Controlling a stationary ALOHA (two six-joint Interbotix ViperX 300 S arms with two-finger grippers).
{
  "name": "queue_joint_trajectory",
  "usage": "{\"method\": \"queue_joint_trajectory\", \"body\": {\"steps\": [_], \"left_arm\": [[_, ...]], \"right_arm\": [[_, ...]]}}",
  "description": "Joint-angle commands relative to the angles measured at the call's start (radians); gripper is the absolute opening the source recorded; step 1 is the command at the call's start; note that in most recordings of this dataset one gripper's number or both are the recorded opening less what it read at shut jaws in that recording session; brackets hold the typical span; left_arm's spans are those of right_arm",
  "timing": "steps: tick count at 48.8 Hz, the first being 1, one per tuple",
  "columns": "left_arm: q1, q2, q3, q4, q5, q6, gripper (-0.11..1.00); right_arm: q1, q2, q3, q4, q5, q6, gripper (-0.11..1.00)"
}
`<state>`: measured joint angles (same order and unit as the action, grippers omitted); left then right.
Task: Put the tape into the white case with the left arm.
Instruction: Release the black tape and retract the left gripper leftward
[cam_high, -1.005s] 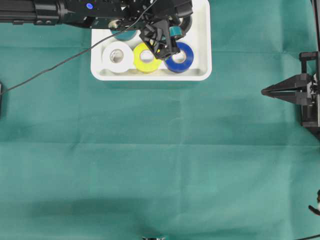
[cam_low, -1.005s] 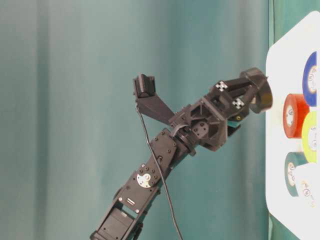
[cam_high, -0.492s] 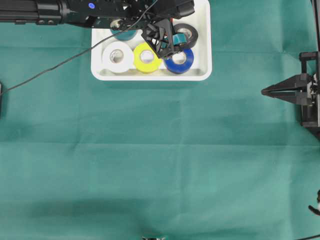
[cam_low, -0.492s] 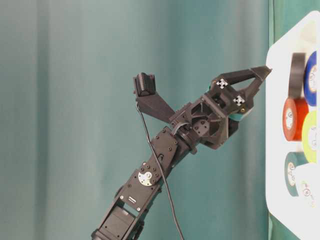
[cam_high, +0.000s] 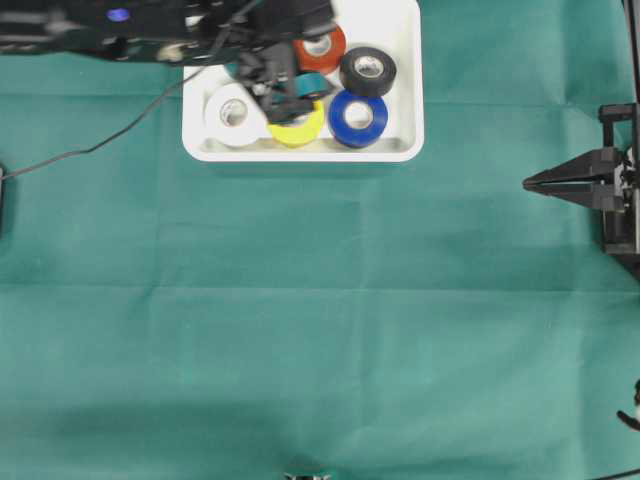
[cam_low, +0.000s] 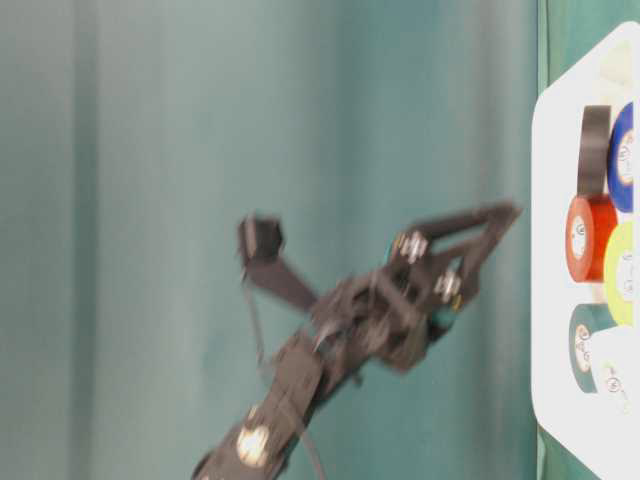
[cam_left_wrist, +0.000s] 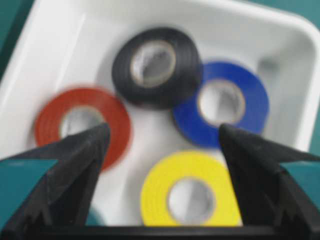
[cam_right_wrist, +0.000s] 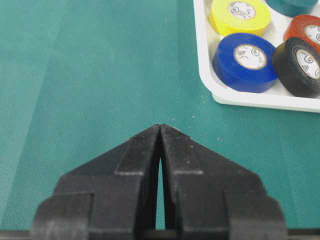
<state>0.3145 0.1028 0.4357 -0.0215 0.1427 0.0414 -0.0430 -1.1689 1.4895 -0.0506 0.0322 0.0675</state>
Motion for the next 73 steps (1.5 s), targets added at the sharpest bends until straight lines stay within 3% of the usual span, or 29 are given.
{"method": "queue_joint_trajectory", "body": {"steps": [1, 15, 73], "left_arm": [[0.003, -0.103, 0.061, 0.0, -0.048, 0.0, 0.85], [0.002, -0.278, 0.279, -0.003, -0.16, -0.002, 0.85], [0.003, -0.913, 0.801, -0.006, -0.216, -0.006, 0.85]], "right_arm": [[-0.002, 0.005, -0.011, 0.0, -0.011, 0.002, -0.1], [-0.002, 0.003, -0.009, -0.002, -0.011, 0.002, -0.1], [-0.002, 0.003, -0.009, -0.002, -0.011, 0.0, -0.1]]}}
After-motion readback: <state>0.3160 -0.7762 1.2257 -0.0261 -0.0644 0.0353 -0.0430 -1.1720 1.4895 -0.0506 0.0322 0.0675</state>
